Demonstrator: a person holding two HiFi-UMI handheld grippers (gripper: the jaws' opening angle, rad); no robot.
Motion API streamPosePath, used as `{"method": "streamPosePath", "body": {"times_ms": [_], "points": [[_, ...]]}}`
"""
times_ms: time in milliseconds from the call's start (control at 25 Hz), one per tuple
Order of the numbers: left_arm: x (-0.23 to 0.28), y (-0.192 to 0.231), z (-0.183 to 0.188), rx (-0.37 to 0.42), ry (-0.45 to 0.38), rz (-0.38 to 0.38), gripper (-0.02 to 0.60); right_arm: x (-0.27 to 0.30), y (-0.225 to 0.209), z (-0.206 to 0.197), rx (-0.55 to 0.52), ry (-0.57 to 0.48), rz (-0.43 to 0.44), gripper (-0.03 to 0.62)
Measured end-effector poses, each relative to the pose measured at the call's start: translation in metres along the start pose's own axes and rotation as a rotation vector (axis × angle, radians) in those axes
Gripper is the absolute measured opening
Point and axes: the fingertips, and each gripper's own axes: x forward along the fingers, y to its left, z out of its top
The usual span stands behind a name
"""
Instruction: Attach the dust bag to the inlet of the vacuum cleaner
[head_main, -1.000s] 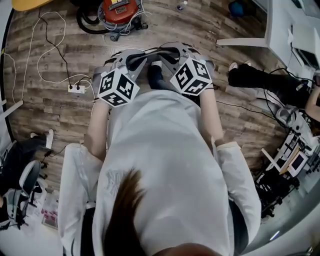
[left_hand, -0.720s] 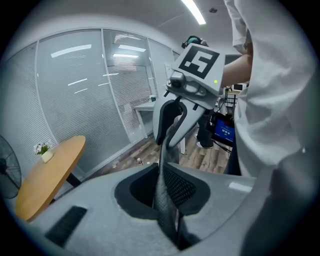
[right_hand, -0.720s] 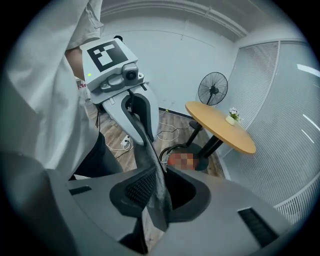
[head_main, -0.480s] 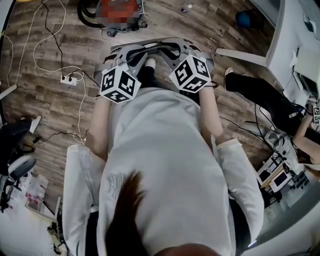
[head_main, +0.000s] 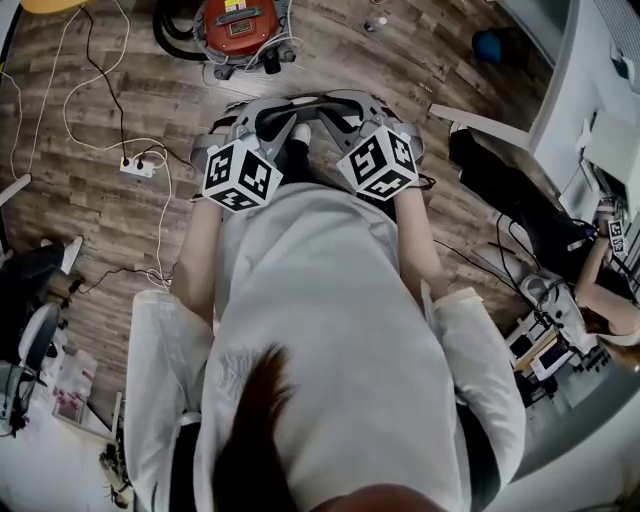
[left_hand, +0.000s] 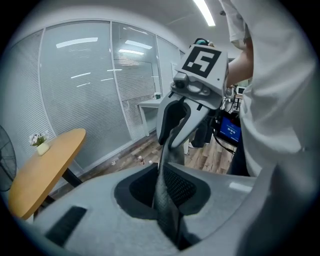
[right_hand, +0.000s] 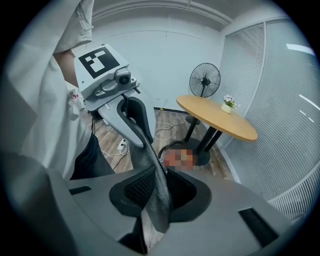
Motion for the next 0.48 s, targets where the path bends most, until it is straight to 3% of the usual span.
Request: {"method": "streamPosePath", "body": {"times_ms": [240,480], "points": [[0.014,0.024,-0.02,0.019,-0.009,-0.01,0.043,0.032,-0.015,-0.003,-0.041,0.068,0.008,0.067],[0.039,0.044,-0.054,-0.028,-0.017,0.006,0.043,0.077,-0.028,-0.014,-0.04,0.083,0.02,0.066]]}}
